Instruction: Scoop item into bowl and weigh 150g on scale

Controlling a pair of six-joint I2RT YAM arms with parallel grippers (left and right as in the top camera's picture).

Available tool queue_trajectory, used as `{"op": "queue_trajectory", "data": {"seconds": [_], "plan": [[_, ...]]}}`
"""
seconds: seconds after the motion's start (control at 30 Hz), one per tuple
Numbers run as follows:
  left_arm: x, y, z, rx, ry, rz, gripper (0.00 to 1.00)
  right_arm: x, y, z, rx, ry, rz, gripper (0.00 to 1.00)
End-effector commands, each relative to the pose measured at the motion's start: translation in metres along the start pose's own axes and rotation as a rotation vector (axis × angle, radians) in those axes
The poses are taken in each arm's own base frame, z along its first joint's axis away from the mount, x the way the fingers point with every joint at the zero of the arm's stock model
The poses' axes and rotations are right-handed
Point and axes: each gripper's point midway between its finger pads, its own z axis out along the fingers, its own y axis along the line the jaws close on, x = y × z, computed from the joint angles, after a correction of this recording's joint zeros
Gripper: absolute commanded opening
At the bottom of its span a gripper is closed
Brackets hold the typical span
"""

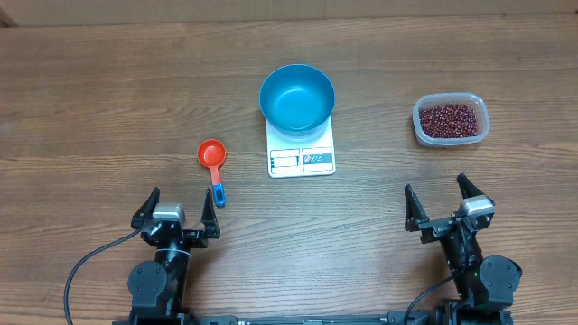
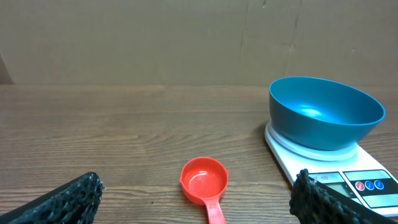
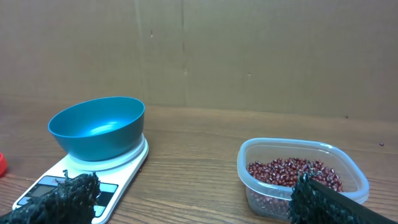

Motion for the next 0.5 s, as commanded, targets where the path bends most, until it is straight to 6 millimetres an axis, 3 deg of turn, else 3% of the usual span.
{"op": "queue_trajectory", "data": {"seconds": [0.0,0.47], "plan": [[-0.0001,0.0015,-0.0003,-0.006,-0.005,0.022,1.00,0.0021,0.0010,0.0001,-0.003,-0.003,0.003,1.00],[0.0000,0.0008,-0.0003,-0.002,-0.005,0.021,0.99,0.0022,0.0010,0.0001,-0.003,-0.002,0.003,1.00]]}}
